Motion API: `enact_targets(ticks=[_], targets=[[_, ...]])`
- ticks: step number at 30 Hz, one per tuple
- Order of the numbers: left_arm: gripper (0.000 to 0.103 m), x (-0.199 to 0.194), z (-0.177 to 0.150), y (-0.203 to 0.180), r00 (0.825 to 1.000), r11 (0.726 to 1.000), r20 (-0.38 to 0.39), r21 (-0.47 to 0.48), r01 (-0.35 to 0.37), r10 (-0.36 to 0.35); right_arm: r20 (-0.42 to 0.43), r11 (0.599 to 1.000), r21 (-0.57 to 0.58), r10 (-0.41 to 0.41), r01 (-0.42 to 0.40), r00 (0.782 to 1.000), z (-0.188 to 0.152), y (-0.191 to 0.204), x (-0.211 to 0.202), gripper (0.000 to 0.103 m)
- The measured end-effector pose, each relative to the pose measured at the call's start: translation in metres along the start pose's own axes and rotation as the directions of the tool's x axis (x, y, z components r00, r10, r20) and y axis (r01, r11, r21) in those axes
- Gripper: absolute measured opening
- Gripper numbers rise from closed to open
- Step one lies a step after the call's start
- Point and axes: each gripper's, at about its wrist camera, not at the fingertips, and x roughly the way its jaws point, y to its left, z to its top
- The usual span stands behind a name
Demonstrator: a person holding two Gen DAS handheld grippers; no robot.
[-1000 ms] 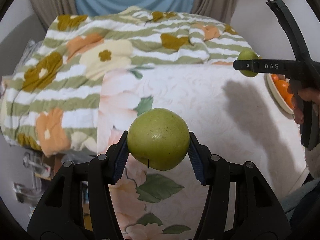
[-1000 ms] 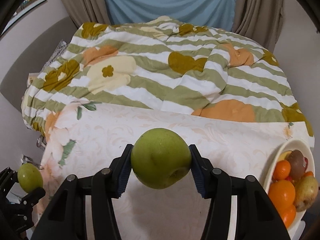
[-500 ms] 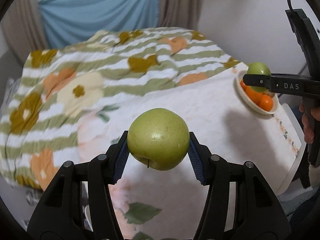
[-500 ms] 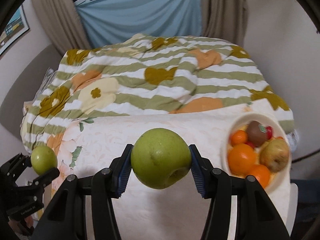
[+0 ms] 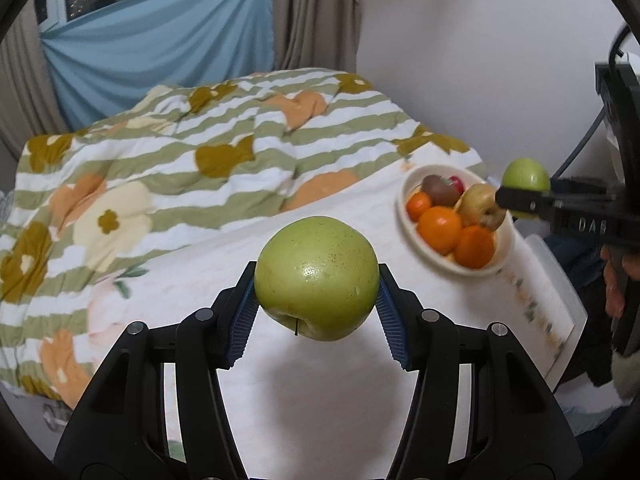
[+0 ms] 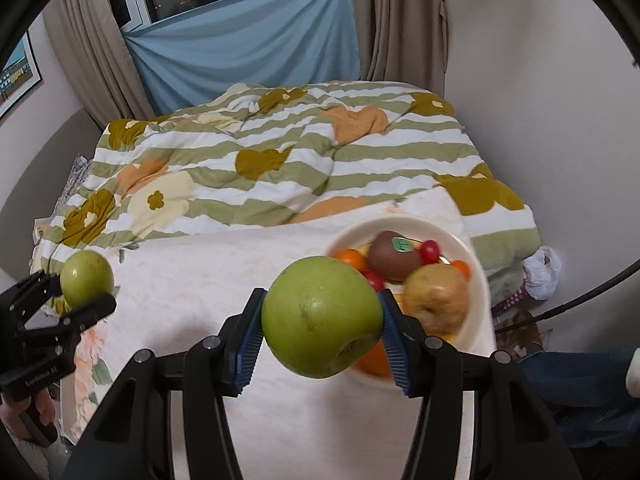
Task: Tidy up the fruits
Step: 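Carry the green apple onto the duck plate and open the left tool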
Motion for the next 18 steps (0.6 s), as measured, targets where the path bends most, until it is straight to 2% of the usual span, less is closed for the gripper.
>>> enact_targets(ticks=[8,18], targets=[[0.063,0.040,0.034,-0.061,1.000,0.999,-0.008,0.025,0.022,-0.022,-0.037,1.000,-0.009,0.026,-0.027,0.999,-0.008,-0.052,0.010,0.050],[0.063,0.097,0.061,-0.123,0.995,0.994,-0.067,0.077,0.081,-0.076,-0.088,0.997,-0.030,0.068,-0.070,0.994,-0.023,-0.087,0.025,0.050]])
